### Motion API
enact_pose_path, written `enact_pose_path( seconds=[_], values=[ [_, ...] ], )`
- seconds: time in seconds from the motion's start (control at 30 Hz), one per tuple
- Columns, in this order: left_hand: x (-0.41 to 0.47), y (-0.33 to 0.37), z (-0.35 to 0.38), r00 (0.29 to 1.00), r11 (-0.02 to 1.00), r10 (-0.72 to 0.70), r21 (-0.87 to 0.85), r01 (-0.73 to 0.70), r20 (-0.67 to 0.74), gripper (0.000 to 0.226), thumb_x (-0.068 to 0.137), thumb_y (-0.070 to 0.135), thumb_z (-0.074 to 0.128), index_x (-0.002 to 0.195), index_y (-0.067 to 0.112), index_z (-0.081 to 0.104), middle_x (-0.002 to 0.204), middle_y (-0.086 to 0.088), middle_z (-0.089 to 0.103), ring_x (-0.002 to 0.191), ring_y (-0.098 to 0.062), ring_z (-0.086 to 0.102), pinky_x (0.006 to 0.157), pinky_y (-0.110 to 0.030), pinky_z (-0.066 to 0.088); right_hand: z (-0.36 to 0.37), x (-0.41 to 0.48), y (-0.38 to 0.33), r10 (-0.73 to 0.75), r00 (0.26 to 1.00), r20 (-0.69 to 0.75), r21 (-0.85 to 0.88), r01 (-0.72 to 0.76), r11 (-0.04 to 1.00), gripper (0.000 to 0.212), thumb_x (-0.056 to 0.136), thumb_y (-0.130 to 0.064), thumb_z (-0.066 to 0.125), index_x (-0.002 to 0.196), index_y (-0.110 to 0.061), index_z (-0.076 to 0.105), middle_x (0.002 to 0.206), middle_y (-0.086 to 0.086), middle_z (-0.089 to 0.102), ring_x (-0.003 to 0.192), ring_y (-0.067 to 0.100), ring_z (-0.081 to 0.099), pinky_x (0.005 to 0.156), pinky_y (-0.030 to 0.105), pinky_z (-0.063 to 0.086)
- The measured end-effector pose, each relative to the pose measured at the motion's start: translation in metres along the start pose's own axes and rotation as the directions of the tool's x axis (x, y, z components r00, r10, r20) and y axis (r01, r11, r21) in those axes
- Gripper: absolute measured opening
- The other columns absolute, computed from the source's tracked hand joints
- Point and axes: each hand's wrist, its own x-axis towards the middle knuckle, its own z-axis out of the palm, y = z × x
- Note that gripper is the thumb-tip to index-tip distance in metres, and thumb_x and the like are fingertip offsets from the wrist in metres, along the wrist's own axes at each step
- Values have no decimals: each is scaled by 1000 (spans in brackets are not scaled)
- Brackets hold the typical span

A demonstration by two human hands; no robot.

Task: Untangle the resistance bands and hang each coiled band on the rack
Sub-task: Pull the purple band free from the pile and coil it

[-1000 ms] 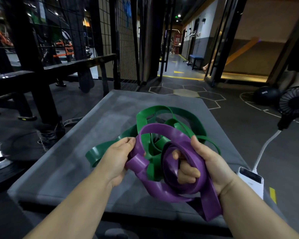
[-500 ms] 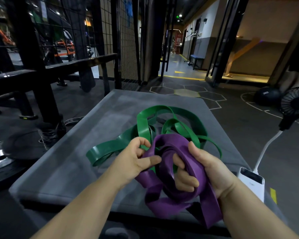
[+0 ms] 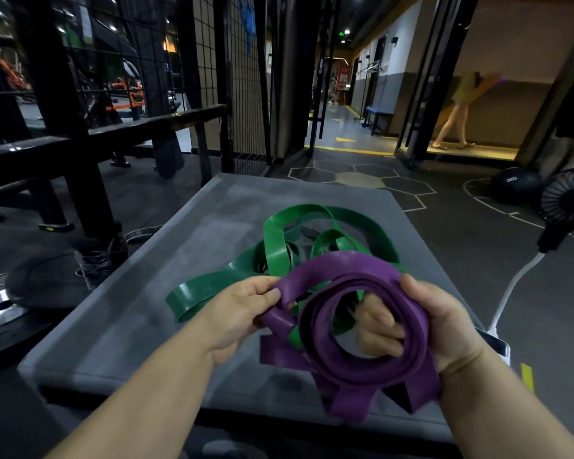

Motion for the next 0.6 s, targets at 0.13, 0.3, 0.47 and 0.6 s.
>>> enact_pose_path(
  seconds=[0.13,0.3,0.47,0.6],
  values=[
    [-3,-4,4,988,972,-63,-216,92,140,22,82,17,53,100,5,58,66,-1,58,57,-9,52,58,-20,47,0,-1,-7,-83,997,7,90,82,993,39,99,-37,47,91,-1,58,66,2,38,56,15,39,61,31,25],
    [-1,-15,6,974,853,-117,-482,198,195,34,72,31,78,90,5,65,59,-3,54,48,-12,52,51,-22,48,3,1,-6,-131,991,-7,61,131,989,37,97,-37,51,86,-2,59,63,1,39,52,15,39,57,28,25],
    [-5,-8,0,957,827,139,-561,29,254,33,101,27,48,116,3,66,70,-1,65,65,-12,62,79,-26,49,6,2,-6,-165,986,-8,15,165,986,35,97,-33,51,85,-1,60,60,1,40,49,14,40,53,29,24],
    [-6,-10,17,976,940,-92,-308,150,197,15,87,12,56,74,7,58,51,-3,47,42,-13,44,48,-25,44,14,4,-6,-157,987,36,63,155,986,35,95,-37,52,84,-4,62,60,-1,42,49,14,41,54,28,24]
  ],
)
